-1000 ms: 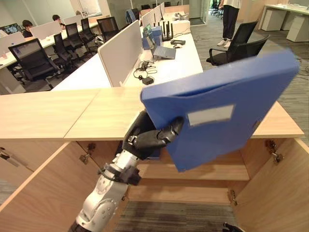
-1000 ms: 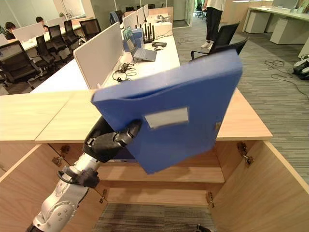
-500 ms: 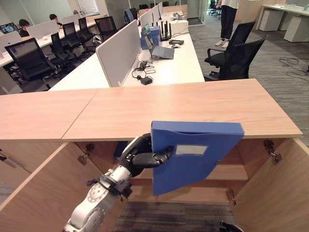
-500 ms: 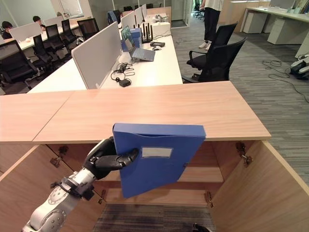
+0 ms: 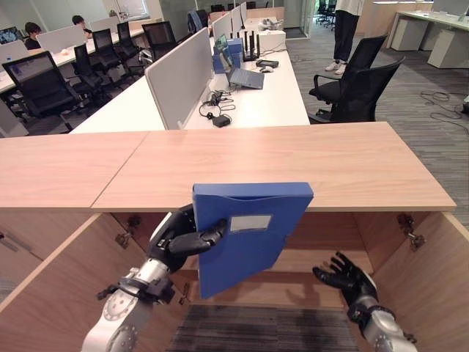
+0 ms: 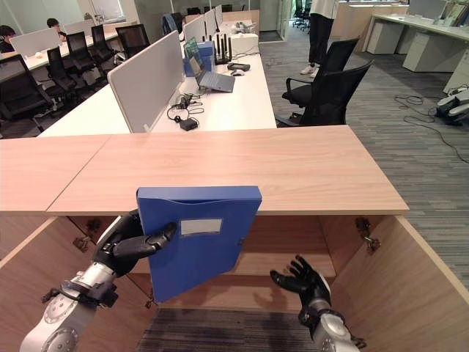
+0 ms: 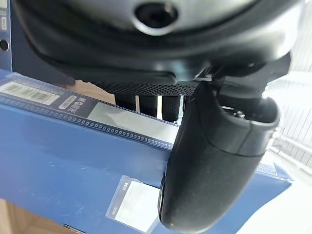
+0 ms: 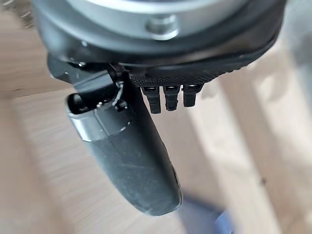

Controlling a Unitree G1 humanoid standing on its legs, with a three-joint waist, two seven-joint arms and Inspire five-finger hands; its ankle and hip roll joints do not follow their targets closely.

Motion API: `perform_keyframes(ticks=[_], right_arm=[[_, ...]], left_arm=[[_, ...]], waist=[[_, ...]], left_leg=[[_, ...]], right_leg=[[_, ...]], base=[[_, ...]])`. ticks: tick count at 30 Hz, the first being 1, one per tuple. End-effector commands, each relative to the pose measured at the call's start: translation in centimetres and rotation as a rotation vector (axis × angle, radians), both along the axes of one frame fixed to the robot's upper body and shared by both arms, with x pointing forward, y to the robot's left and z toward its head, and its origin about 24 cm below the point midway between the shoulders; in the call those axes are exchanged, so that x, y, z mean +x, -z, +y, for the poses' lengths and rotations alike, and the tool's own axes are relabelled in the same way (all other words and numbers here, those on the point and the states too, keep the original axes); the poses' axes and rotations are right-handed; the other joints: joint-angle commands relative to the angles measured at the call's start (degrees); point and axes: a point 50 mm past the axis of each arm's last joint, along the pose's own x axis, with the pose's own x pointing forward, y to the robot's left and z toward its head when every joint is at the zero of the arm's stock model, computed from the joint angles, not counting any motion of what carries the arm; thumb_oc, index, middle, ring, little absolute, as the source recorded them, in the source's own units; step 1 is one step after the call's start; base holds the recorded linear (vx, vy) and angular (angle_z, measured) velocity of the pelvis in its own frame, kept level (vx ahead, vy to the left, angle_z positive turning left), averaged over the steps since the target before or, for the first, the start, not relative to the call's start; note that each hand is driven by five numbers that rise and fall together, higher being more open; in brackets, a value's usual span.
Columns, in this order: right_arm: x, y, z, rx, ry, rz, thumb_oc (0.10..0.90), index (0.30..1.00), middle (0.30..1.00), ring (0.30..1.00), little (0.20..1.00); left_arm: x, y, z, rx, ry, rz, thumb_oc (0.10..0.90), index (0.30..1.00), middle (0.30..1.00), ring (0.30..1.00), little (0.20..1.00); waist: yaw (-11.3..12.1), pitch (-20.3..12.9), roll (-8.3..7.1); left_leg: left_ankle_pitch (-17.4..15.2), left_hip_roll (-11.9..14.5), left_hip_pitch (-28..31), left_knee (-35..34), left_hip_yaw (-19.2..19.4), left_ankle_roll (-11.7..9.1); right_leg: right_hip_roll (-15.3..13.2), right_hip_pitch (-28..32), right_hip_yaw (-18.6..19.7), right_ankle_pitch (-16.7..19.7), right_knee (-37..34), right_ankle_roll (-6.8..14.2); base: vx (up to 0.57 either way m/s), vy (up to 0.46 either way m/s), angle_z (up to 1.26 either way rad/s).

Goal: Put the empty folder in the office cabinet

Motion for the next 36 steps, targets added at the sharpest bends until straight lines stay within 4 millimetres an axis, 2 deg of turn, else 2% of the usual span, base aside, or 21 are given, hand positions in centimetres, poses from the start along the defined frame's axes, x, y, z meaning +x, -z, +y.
perform_keyframes(ticks=[1, 5, 8, 11, 17, 21, 29, 36], right_arm=[[3.9, -4.8, 0.5, 0.04, -0.132, -0.254, 0.8, 0.9, 0.9, 0.9, 0.9], [4.6, -7.0, 2.4, 0.114, -0.251, -0.356, 0.8, 0.9, 0.9, 0.9, 0.9], [5.1, -9.0, 5.0, 0.179, -0.386, -0.443, 0.8, 0.9, 0.9, 0.9, 0.9], [5.3, -10.1, 6.9, 0.193, -0.5, -0.482, 0.8, 0.9, 0.9, 0.9, 0.9], [5.4, -11.0, 8.0, 0.206, -0.565, -0.525, 0.8, 0.9, 0.9, 0.9, 0.9], [5.8, -12.4, 8.7, 0.226, -0.575, -0.593, 0.8, 0.9, 0.9, 0.9, 0.9], [6.8, -14.4, 8.6, 0.252, -0.528, -0.69, 0.8, 0.9, 0.9, 0.9, 0.9], [6.7, -15.6, 9.8, 0.373, -0.561, -0.746, 0.8, 0.9, 0.9, 0.9, 0.9]], left_arm=[[2.3, -6.9, 1.5, 0.002, -0.074, -0.395, 0.4, 0.3, 0.3, 0.3, 0.3], [2.4, -6.8, 1.1, 0.012, -0.057, -0.401, 0.4, 0.3, 0.3, 0.3, 0.3], [2.5, -6.9, 0.6, 0.016, -0.035, -0.413, 0.4, 0.3, 0.3, 0.3, 0.3], [2.7, -7.1, -0.2, 0.013, 0.011, -0.433, 0.4, 0.3, 0.3, 0.3, 0.3], [2.6, -7.3, -0.8, 0.012, 0.049, -0.444, 0.4, 0.3, 0.3, 0.3, 0.3], [2.6, -7.1, -1.4, 0.014, 0.084, -0.438, 0.4, 0.3, 0.3, 0.3, 0.3], [2.0, -6.4, -1.5, -0.032, 0.15, -0.378, 0.4, 0.3, 0.3, 0.3, 0.3], [1.7, -6.6, -2.1, -0.107, 0.237, -0.35, 0.4, 0.3, 0.3, 0.3, 0.3]], waist=[[0.6, 0.4, -2.41], [0.5, 0.4, -2.38], [0.4, 0.3, -2.3], [0.5, 0.2, -2.44], [0.4, 0.0, -2.43], [0.4, 0.0, -2.3], [0.7, -0.1, -2.1], [0.8, 0.0, -2.08]], left_leg=[[-6.9, -1.7, 3.6, -0.1, -2.6, 0.0], [-6.8, -1.6, 3.6, -0.1, -2.6, 0.0], [-6.7, -1.6, 3.5, -0.1, -2.6, 0.0], [-6.6, -1.5, 3.5, -0.1, -2.7, 0.0], [-6.6, -1.5, 3.4, -0.1, -2.7, 0.1], [-6.6, -1.4, 3.4, -0.1, -2.7, 0.1], [-6.6, -1.5, 3.3, -0.1, -2.9, 0.2], [-6.4, -1.5, 3.2, -0.1, -3.1, 0.3]], right_leg=[[-0.9, 4.5, 2.5, -10.1, 0.5, 2.4], [-1.0, 4.4, 2.6, -10.2, 0.5, 2.4], [-1.0, 4.4, 2.7, -10.2, 0.5, 2.4], [-1.1, 4.5, 2.8, -10.2, 0.5, 2.3], [-1.1, 4.4, 2.9, -10.3, 0.5, 2.2], [-1.1, 4.5, 2.9, -10.3, 0.5, 2.1], [-1.0, 4.5, 2.8, -10.3, 0.5, 2.1], [-0.9, 4.3, 2.9, -10.2, 0.5, 2.1]], base=[[0.0, 0.0, 0.0], [0.0, 0.0, 0.0], [0.0, 0.0, 0.0], [0.0, 0.0, 0.0], [0.0, 0.0, 0.0], [0.0, 0.0, 0.0], [0.0, 0.0, 0.0], [0.0, 0.0, 0.0]])
